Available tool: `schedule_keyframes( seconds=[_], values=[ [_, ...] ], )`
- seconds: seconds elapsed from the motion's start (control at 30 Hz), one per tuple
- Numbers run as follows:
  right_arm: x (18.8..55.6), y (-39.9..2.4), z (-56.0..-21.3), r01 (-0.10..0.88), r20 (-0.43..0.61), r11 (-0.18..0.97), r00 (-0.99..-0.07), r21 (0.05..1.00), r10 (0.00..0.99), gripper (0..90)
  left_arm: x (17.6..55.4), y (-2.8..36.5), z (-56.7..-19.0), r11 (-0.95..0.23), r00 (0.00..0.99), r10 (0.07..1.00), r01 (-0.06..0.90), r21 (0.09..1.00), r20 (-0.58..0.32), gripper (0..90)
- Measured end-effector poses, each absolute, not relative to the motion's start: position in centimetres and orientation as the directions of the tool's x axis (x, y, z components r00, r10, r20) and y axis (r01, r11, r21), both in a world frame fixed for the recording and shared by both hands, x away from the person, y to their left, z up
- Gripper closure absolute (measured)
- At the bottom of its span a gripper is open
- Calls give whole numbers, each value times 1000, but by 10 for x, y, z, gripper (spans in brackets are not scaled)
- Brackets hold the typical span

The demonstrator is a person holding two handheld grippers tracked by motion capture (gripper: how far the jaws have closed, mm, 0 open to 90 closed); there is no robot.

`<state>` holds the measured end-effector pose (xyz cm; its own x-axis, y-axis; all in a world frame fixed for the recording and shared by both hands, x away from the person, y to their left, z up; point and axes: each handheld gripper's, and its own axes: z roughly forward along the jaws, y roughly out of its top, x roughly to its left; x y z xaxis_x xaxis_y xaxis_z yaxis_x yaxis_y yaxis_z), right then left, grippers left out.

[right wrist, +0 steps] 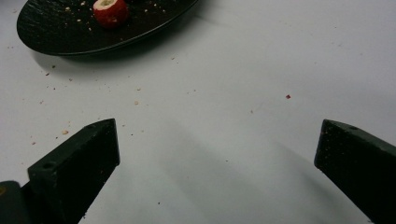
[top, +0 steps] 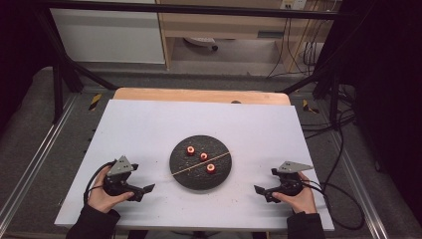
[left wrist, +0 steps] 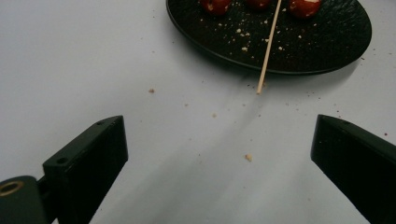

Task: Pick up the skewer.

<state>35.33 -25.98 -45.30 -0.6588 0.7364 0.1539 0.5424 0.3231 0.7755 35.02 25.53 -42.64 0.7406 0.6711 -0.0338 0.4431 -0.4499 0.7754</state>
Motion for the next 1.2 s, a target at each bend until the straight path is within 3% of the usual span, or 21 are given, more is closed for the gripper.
schedule_keyframes(
  seconds=[1.2],
  values=[
    [353,-256,-451,535,140,341,-668,773,731,6,379,174,-402,-600,822,569,391,698,29,77]
  ],
)
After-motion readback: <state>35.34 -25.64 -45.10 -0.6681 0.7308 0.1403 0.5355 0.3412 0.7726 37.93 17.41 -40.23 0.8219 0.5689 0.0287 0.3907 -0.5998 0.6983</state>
